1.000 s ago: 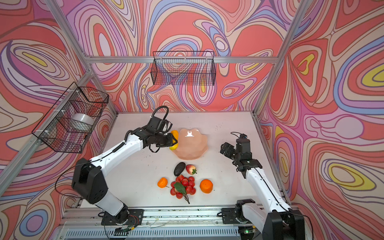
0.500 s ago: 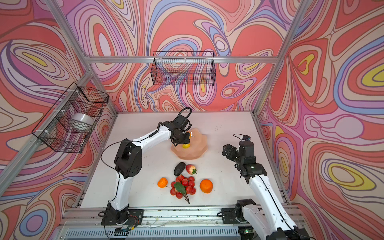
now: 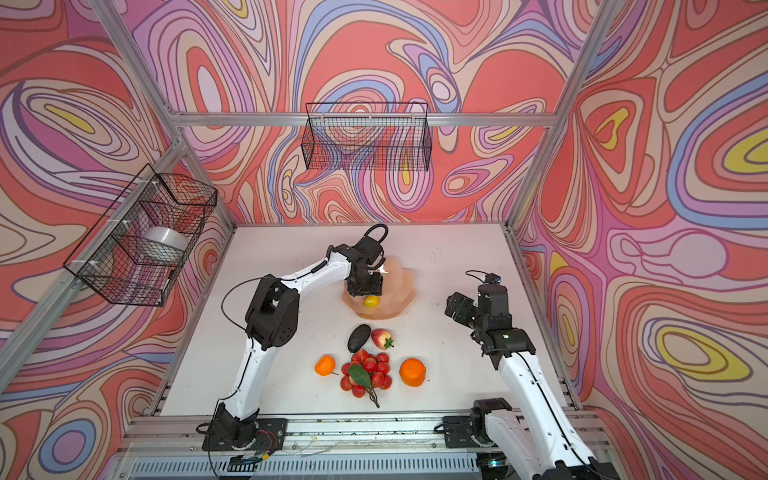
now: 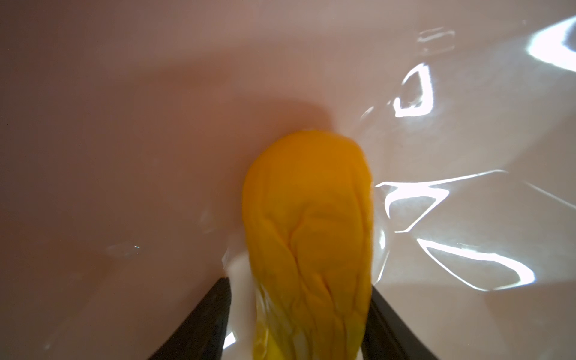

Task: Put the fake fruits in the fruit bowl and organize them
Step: 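Carry the yellow fruit into the peach bowl and release it with the left gripper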

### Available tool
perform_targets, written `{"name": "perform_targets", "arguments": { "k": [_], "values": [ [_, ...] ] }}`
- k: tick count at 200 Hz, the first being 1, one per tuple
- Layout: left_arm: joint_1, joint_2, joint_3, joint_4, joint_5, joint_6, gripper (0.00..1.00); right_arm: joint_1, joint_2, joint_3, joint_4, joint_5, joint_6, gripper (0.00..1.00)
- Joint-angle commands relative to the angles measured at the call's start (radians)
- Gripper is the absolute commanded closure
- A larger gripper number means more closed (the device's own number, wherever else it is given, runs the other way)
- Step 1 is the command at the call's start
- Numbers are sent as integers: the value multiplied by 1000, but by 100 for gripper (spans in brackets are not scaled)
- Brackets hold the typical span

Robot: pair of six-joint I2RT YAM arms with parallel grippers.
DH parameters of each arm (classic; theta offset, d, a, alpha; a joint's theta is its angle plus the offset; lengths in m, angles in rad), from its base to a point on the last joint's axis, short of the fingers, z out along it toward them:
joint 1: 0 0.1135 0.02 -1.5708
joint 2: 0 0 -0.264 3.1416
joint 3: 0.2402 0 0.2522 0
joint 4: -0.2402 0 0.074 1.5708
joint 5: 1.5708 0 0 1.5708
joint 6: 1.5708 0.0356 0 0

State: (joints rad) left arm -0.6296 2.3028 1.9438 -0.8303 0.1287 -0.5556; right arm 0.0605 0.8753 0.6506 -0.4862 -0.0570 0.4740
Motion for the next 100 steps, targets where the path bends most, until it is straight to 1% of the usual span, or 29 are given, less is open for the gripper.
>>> {"name": "perform_targets", "arguments": {
  "k": [1,13,19,33,46,58,76,100],
  "values": [
    [-4,-95,31,1,27,-23,31,5,14,21,11,-64,-7,6],
    [-4,-149,14,48,33,6,29,6,26,14,37,-145,-1,8],
    [-4,-197,-4,79,24,17,29,9,34,12,49,-180,5,9],
    [-4,-303,-67,161,-24,52,27,27,47,8,56,-218,18,9],
    [-4,-426,-150,250,-79,82,26,61,50,5,45,-210,20,9],
    [-4,-549,-259,354,-126,105,24,111,49,2,28,-189,25,10],
    [-2,-733,-456,492,-197,131,22,209,60,-7,21,-142,62,10],
    [-2,-963,-728,631,-269,181,20,323,115,-26,59,-127,128,11]
  ]
}}
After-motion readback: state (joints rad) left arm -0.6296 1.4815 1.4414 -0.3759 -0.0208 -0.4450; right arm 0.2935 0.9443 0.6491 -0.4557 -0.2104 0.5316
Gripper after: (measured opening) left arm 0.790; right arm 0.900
